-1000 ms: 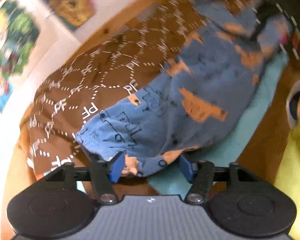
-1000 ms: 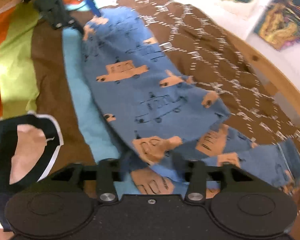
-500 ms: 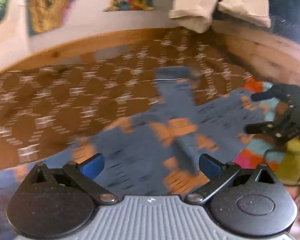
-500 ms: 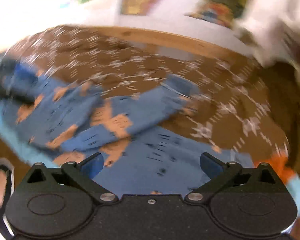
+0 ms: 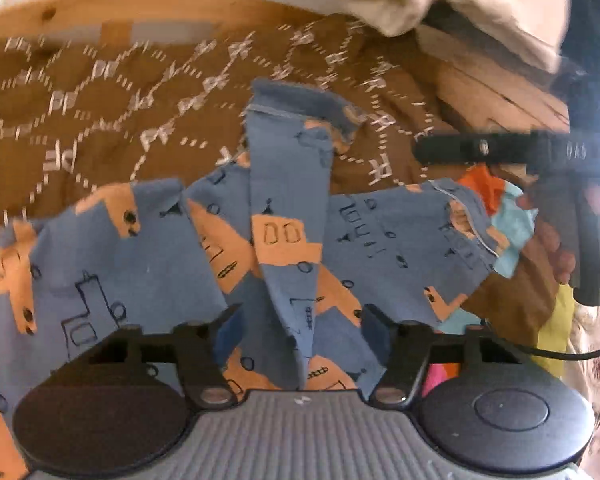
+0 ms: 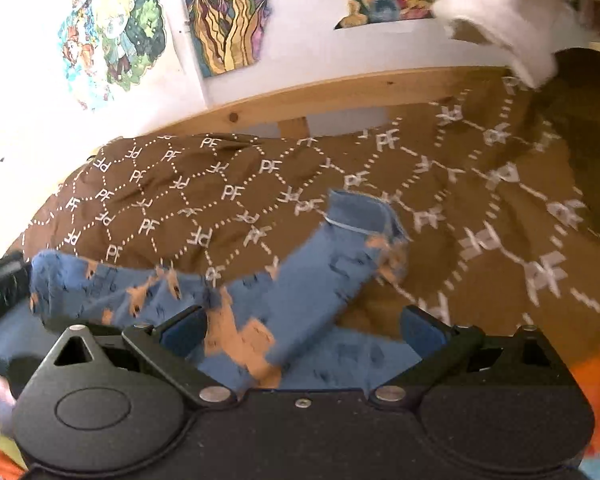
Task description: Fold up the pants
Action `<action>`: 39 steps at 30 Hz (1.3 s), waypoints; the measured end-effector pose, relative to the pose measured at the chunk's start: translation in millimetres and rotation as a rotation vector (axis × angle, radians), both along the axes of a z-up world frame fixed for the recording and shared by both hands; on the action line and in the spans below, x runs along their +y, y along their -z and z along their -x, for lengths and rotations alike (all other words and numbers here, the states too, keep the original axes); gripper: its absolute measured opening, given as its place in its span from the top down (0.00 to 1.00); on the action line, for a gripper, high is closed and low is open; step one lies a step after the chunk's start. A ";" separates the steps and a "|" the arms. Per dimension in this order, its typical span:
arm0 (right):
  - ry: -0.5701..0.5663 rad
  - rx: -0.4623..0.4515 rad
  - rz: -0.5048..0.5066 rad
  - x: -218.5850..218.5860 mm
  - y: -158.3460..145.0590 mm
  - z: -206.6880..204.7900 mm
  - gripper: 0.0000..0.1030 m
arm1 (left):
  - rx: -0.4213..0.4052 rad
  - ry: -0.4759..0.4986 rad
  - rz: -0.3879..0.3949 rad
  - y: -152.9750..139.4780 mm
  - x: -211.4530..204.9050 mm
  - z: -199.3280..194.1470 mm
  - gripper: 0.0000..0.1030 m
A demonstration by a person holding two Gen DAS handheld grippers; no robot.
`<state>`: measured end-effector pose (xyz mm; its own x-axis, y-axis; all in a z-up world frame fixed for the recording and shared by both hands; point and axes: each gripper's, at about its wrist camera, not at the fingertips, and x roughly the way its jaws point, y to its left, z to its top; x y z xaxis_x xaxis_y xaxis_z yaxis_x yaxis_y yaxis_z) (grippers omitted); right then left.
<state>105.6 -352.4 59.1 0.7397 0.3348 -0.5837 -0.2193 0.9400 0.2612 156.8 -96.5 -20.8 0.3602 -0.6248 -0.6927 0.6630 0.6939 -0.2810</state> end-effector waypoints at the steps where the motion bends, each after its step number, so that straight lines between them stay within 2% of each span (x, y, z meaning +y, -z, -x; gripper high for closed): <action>1: -0.010 0.003 0.000 4.5 -2.2 -10.6 0.01 | 0.019 -0.016 -0.007 1.9 -0.7 -3.1 0.47; 3: -0.020 -0.008 -0.006 12.9 -6.0 -29.0 0.02 | 0.056 -0.045 0.005 5.2 0.2 -8.8 0.53; 8: 0.037 -0.018 0.005 31.9 -9.9 -74.0 0.17 | 0.107 -0.101 0.042 6.1 -2.1 -17.5 0.59; 10: 0.072 -0.002 0.044 39.4 -6.9 -94.2 0.35 | 0.119 -0.116 0.025 7.4 -5.7 -20.4 0.63; 11: 0.082 0.018 0.046 41.1 -4.0 -102.6 0.37 | 0.124 -0.123 0.015 8.5 -8.2 -21.8 0.68; 15: 0.133 0.105 0.036 50.4 6.4 -125.5 0.40 | 0.129 -0.146 -0.014 10.0 -13.0 -25.9 0.83; 17: 0.172 0.140 0.054 54.1 14.2 -132.7 0.40 | 0.128 -0.149 -0.017 10.3 -13.5 -26.0 0.87; 23: 0.281 0.168 0.129 67.6 33.4 -146.9 0.43 | 0.112 -0.153 -0.044 12.7 -21.9 -24.3 0.88; 26: 0.307 0.147 0.202 74.7 37.7 -151.1 0.62 | 0.095 -0.147 -0.056 12.1 -26.1 -21.6 0.90; 27: 0.321 0.144 0.205 73.9 38.2 -151.5 0.72 | 0.094 -0.147 -0.056 12.3 -27.2 -21.0 0.91; 28: 0.338 0.140 0.209 71.8 38.7 -151.3 0.87 | 0.095 -0.148 -0.056 11.9 -27.4 -20.7 0.92; 29: 0.344 0.134 0.210 69.6 38.8 -150.6 0.92 | 0.096 -0.151 -0.053 11.3 -27.4 -20.4 0.94; 31: 0.343 0.121 0.166 60.5 37.7 -145.1 0.99 | 0.093 -0.160 -0.051 10.1 -27.6 -19.4 0.96; 34: 0.363 0.067 0.044 39.6 30.2 -122.1 0.99 | 0.076 -0.155 -0.051 7.2 -26.0 -14.5 0.98; 36: 0.359 -0.003 -0.073 21.0 20.8 -95.8 0.99 | 0.045 -0.144 -0.057 2.7 -25.8 -8.9 0.99; 39: 0.382 -0.104 -0.108 -1.7 3.1 -48.8 0.99 | -0.019 -0.112 -0.080 -5.0 -28.0 1.9 0.99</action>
<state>154.5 -354.1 56.0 0.8760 0.0796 -0.4757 0.1102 0.9272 0.3580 154.9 -124.5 -15.8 0.4383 -0.5228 -0.7311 0.5844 0.7838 -0.2101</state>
